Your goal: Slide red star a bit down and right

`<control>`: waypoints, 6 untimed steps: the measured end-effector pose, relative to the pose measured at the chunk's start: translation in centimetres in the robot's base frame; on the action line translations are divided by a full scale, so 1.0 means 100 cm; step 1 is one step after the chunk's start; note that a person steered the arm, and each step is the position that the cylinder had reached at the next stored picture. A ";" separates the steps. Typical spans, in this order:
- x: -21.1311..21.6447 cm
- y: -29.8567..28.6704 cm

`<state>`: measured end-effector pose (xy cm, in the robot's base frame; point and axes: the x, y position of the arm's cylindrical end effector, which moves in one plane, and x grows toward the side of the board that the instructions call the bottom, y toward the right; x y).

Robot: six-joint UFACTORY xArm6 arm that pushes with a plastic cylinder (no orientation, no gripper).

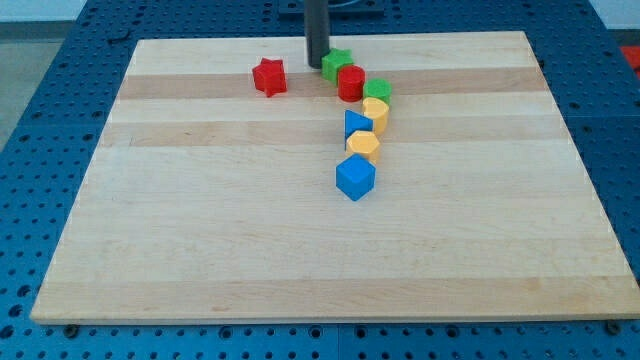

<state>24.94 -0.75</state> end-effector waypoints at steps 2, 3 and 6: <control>-0.007 0.013; -0.014 0.013; 0.005 -0.056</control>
<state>25.43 -6.31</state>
